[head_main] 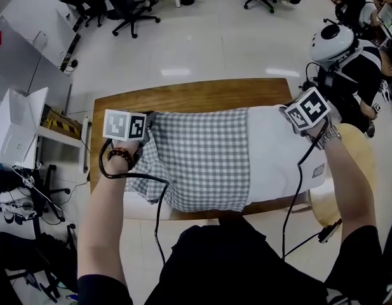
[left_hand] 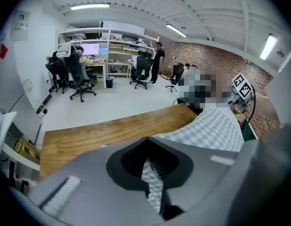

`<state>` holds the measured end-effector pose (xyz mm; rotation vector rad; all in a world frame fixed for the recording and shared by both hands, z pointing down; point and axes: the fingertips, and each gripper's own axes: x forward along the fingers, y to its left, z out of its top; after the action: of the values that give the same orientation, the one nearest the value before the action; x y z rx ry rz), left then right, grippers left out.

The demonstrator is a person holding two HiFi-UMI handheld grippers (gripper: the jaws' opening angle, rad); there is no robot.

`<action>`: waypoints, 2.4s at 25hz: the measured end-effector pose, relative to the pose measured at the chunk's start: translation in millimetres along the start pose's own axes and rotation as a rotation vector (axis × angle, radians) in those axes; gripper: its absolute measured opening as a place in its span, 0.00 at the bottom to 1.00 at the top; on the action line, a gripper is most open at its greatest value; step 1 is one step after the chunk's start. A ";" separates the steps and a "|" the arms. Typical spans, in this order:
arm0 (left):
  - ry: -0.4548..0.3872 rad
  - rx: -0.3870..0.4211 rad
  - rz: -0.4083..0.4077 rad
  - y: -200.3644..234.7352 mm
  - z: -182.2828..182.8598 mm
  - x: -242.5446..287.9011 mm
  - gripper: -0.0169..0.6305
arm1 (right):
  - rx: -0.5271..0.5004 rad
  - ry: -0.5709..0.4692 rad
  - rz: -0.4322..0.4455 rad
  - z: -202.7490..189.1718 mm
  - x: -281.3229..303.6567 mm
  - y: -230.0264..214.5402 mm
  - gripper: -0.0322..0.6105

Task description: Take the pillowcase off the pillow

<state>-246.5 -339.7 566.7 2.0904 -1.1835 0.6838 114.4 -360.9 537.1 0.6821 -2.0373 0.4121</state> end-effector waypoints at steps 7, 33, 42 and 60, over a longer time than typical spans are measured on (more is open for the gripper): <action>-0.046 -0.014 0.087 15.9 -13.0 -35.3 0.04 | 0.045 -0.034 -0.045 -20.1 -14.7 -5.6 0.07; -0.054 0.073 0.183 23.2 -43.9 -73.4 0.14 | 0.022 -0.132 -0.235 -30.6 2.7 -11.7 0.29; -0.114 0.096 0.142 0.3 -53.7 -99.7 0.15 | 0.050 -0.211 -0.264 -25.5 -35.7 37.4 0.30; -0.210 0.105 0.105 -68.3 -98.4 -127.3 0.16 | 0.102 -0.395 -0.273 -38.6 -74.7 155.1 0.30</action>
<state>-257.8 -170.3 525.1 2.2438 -1.4080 0.5958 76.9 -195.1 490.1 1.1625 -2.2557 0.2349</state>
